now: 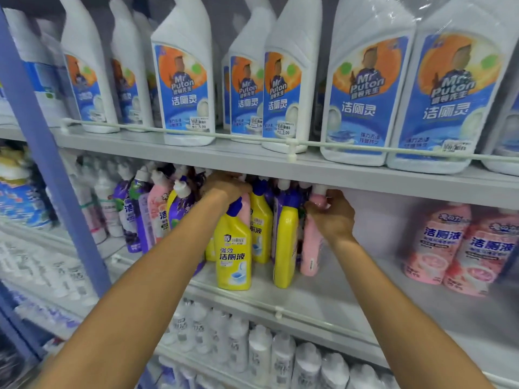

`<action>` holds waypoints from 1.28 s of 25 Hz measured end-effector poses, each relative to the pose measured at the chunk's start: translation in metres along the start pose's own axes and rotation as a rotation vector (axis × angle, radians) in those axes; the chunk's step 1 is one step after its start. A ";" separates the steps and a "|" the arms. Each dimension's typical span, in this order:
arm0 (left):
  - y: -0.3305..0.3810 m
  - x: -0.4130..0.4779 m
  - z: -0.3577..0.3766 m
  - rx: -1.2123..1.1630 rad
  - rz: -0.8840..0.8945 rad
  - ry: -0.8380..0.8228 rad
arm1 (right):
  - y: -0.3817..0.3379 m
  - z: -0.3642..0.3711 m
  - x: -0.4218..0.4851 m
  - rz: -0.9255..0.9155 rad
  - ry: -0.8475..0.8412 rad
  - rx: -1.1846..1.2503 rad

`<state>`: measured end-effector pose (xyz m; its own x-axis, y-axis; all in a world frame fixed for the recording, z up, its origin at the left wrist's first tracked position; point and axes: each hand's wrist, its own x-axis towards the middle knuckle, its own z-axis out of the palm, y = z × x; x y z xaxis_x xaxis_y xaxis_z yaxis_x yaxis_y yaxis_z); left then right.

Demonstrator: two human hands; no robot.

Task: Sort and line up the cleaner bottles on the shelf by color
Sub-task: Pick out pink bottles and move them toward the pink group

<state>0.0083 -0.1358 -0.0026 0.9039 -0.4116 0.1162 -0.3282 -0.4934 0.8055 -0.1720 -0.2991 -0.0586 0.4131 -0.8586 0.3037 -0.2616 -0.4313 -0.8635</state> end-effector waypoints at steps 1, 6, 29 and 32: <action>0.002 0.001 0.000 0.102 0.002 -0.004 | 0.000 -0.002 0.000 0.002 -0.005 -0.008; 0.019 -0.010 -0.005 0.308 0.158 -0.138 | 0.003 -0.015 -0.002 -0.001 0.001 -0.004; 0.051 -0.090 0.028 0.294 0.292 -0.008 | 0.042 -0.106 -0.025 -0.223 -0.224 0.123; 0.041 -0.087 0.022 0.197 0.317 -0.022 | 0.061 -0.109 -0.028 -0.210 -0.280 0.198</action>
<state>-0.0897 -0.1373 0.0070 0.7436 -0.5829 0.3276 -0.6392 -0.4757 0.6043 -0.2948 -0.3312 -0.0756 0.6684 -0.6370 0.3841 0.0156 -0.5042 -0.8635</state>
